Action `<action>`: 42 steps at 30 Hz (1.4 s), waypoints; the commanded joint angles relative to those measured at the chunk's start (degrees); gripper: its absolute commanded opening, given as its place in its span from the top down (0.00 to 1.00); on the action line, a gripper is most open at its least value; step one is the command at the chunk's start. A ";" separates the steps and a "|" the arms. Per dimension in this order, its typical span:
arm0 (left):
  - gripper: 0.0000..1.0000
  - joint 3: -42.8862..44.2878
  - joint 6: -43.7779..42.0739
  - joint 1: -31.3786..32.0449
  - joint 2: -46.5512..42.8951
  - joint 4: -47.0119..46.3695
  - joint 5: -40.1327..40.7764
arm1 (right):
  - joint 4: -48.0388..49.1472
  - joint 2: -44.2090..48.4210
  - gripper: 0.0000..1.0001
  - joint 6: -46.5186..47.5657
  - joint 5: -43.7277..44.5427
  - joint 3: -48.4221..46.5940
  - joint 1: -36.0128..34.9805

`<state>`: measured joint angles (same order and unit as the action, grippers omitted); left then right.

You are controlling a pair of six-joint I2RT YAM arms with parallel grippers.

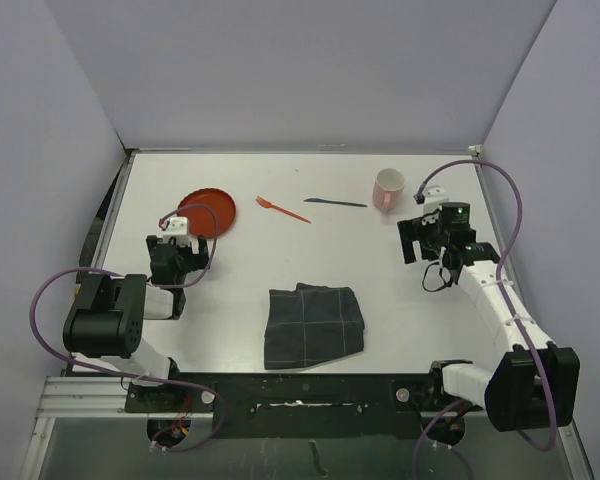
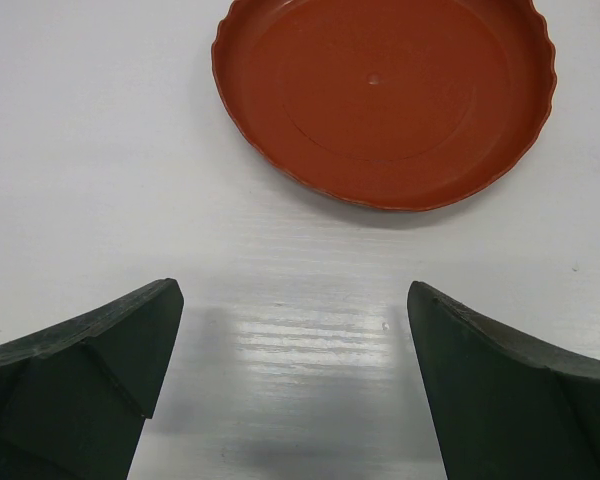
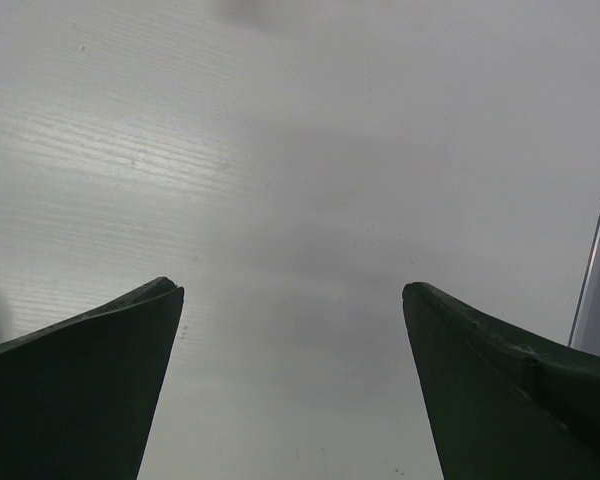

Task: Set the dinner table for one person
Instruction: Pick up the napkin from the center of the board.

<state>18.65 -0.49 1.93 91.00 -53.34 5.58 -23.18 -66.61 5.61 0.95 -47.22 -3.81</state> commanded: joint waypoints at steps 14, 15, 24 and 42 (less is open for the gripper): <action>0.02 1.12 0.05 0.09 1.02 -3.22 -0.20 | -25.50 -0.17 0.02 19.23 12.26 -14.94 -15.45; 0.02 1.12 0.05 0.09 1.02 -3.21 -0.20 | -24.95 0.25 0.02 19.66 15.41 -13.85 -16.19; 0.02 1.12 0.05 0.09 1.02 -3.18 -0.22 | -26.04 1.83 0.02 15.51 18.01 -17.67 -18.15; 0.02 14.66 -3.06 6.84 -15.15 25.72 11.39 | -35.87 0.06 0.02 17.43 15.78 -22.64 -18.39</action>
<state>21.91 -2.22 5.85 86.28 -41.65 9.78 -56.69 -66.04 21.23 13.69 -65.60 -21.47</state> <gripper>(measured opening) 0.979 0.979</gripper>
